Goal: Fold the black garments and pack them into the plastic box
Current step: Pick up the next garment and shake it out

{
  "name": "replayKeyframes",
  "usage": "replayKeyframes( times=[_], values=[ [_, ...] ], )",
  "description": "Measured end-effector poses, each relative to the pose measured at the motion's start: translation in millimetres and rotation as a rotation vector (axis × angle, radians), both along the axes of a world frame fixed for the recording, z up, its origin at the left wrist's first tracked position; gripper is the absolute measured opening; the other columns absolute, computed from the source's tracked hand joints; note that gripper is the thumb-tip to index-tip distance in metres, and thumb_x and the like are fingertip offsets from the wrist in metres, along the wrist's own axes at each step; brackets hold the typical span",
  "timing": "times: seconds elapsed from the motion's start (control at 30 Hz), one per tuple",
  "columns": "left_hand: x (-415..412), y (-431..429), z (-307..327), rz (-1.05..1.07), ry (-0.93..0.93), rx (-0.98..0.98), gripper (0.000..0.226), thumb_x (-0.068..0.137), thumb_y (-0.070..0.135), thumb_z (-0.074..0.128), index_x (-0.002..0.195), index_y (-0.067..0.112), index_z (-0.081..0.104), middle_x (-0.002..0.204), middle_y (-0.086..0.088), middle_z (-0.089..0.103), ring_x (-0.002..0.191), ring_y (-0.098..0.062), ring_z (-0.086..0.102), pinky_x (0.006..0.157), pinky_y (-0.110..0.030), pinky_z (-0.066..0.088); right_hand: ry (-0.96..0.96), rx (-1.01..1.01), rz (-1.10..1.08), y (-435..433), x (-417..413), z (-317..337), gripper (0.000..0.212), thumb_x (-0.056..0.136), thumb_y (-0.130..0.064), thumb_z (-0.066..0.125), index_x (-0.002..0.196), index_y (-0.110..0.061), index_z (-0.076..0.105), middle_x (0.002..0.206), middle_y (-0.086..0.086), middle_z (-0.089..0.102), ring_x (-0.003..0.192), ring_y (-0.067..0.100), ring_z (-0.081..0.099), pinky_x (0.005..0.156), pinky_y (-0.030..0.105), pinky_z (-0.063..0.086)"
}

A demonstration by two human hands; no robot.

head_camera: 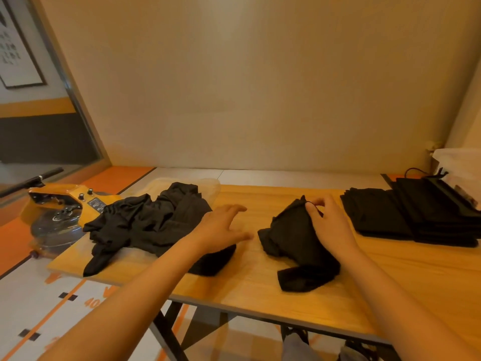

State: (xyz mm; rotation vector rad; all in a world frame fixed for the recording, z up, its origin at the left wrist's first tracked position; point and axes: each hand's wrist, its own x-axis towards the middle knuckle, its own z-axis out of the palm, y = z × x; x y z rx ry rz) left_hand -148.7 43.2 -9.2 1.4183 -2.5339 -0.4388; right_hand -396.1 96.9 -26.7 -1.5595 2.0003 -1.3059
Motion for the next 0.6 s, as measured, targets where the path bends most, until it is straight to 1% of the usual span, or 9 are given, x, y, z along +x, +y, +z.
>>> replayKeyframes(
  times=[0.07,0.1,0.17,0.23,0.37,0.43,0.47,0.53,0.6],
  values=[
    [30,-1,-26,0.046,-0.322,-0.107,0.093,0.071,0.082,0.042,0.146,0.029,0.030,0.150,0.004,0.033,0.139,-0.019,0.029,0.117,-0.042,0.018,-0.029,-0.039,0.020,0,10,-1,0.051,0.093,-0.048,0.051,0.135,-0.022,0.040,0.137,0.000,0.046,0.128,0.019,0.042,0.098,0.033,0.037],
    [39,0,-35,0.066,-0.389,-0.180,0.094,0.069,0.086,0.033,0.143,0.028,0.034,0.144,0.003,0.040,0.133,-0.018,0.035,0.114,-0.038,0.023,0.069,-0.012,0.069,-1,18,-5,0.060,0.090,-0.055,0.051,0.141,-0.027,0.034,0.143,-0.002,0.041,0.134,0.019,0.036,0.108,0.040,0.032],
    [49,-1,-44,0.073,-0.405,-0.364,0.064,0.085,0.069,0.029,0.130,0.026,0.046,0.125,0.004,0.053,0.114,-0.016,0.049,0.093,-0.028,0.036,0.394,0.112,0.140,-6,36,-22,0.069,0.087,-0.066,0.044,0.146,-0.036,0.025,0.152,-0.004,0.028,0.144,0.019,0.017,0.118,0.050,0.014],
    [54,-4,-38,0.045,-0.274,-0.448,0.033,0.096,0.046,0.041,0.120,0.025,0.052,0.113,0.005,0.056,0.100,-0.015,0.057,0.077,-0.024,0.041,0.625,0.225,0.146,-9,46,-35,0.068,0.088,-0.070,0.037,0.147,-0.037,0.027,0.157,-0.003,0.021,0.147,0.019,0.006,0.118,0.052,0.005],
    [84,-42,23,0.313,0.137,-0.610,0.017,0.097,0.028,0.051,0.109,0.017,0.056,0.102,0.000,0.056,0.083,-0.014,0.054,0.066,-0.025,0.042,0.654,0.266,0.113,-14,46,-41,0.060,0.092,-0.065,0.033,0.144,-0.035,0.034,0.156,-0.003,0.026,0.147,0.017,0.010,0.119,0.049,0.007],
    [106,-67,53,0.501,0.296,-0.732,0.024,0.097,0.023,0.051,0.117,0.009,0.054,0.110,-0.012,0.054,0.094,-0.027,0.054,0.070,-0.035,0.044,0.682,0.261,0.104,-14,47,-40,0.058,0.093,-0.063,0.032,0.144,-0.035,0.035,0.155,-0.004,0.028,0.146,0.017,0.013,0.119,0.049,0.007],
    [114,-77,59,0.575,0.295,-0.755,0.031,0.097,0.024,0.051,0.124,0.008,0.052,0.119,-0.016,0.051,0.105,-0.034,0.052,0.078,-0.042,0.045,0.693,0.258,0.100,-14,48,-41,0.057,0.094,-0.063,0.031,0.144,-0.035,0.036,0.154,-0.004,0.028,0.146,0.017,0.014,0.119,0.048,0.007],
    [123,-92,47,0.632,0.116,-0.639,0.048,0.097,0.039,0.048,0.139,0.017,0.041,0.142,-0.017,0.037,0.130,-0.038,0.035,0.099,-0.055,0.036,0.704,0.251,0.094,-14,48,-41,0.056,0.094,-0.062,0.031,0.144,-0.034,0.036,0.154,-0.004,0.030,0.145,0.016,0.015,0.119,0.048,0.008],
    [123,-96,11,0.591,-0.115,-0.330,0.062,0.096,0.058,0.033,0.149,0.027,0.026,0.159,-0.007,0.012,0.146,-0.032,0.006,0.111,-0.063,0.010,0.711,0.249,0.094,-14,48,-41,0.056,0.095,-0.061,0.030,0.143,-0.034,0.037,0.153,-0.005,0.031,0.145,0.016,0.017,0.119,0.047,0.009]
  ],
)
